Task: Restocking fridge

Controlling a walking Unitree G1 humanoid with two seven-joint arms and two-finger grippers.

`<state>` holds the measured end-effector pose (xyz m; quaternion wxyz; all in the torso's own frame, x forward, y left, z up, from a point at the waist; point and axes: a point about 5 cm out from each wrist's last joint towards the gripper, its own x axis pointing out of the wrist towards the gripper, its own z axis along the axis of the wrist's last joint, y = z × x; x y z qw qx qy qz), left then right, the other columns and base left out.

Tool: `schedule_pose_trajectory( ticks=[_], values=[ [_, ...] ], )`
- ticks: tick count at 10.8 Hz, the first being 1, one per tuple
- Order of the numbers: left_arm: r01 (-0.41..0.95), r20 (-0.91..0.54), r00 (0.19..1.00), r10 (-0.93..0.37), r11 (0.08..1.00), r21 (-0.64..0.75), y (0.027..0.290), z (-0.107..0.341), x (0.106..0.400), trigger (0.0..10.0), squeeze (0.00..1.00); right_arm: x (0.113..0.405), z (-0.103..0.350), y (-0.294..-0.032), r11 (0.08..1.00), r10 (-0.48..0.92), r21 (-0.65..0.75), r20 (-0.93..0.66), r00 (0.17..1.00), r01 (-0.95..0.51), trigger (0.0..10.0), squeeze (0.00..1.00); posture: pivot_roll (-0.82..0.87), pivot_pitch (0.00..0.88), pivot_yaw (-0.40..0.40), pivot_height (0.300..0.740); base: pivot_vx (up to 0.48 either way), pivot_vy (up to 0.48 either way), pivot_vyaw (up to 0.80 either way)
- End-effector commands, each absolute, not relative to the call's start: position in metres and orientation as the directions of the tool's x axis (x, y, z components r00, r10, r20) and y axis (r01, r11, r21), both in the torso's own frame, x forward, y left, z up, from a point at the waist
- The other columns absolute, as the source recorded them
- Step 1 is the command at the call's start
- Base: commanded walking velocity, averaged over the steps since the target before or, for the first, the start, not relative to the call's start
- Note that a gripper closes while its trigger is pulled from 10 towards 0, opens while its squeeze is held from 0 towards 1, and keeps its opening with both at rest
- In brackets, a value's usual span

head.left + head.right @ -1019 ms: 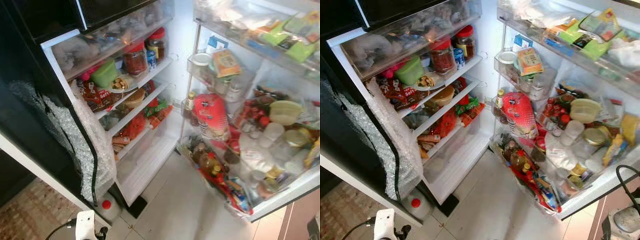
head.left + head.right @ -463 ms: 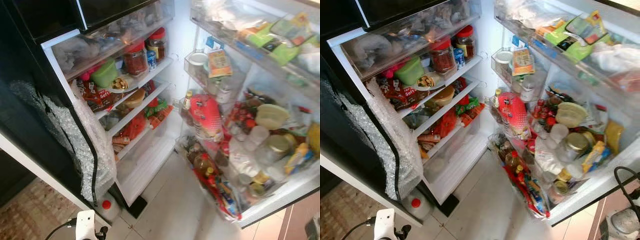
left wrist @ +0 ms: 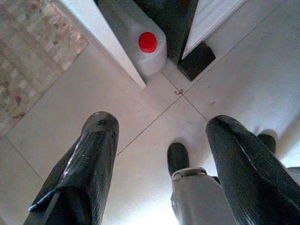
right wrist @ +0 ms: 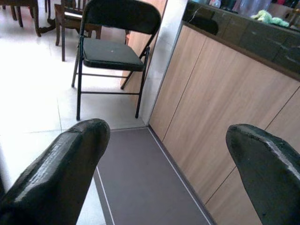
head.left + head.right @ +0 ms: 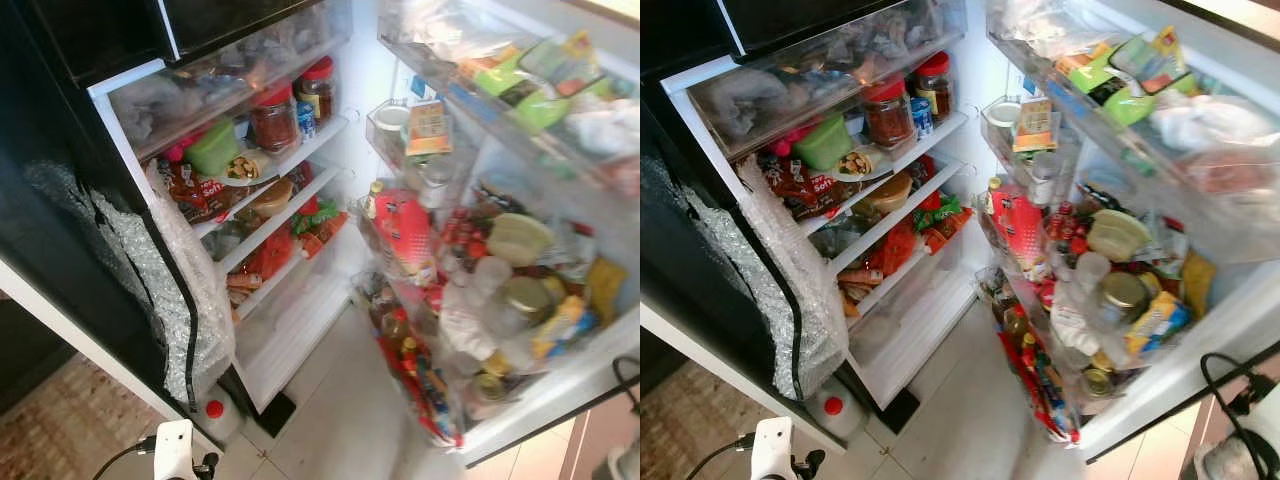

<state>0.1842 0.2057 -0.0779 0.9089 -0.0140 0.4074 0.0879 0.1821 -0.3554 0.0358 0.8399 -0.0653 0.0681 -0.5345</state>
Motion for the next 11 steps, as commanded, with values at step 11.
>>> schedule_pose_trajectory(
  ticks=[11],
  values=[
    [-0.1,-0.763,0.637,0.112,0.993,0.062,0.2,-0.083,0.176,10.0,0.0,0.224,-0.006,-0.229,0.947,0.265,0.255,-0.282,0.922,-0.195,10.0,0.0,-0.15,0.067,0.037,0.74,0.0,0.0,0.0]
  ],
)
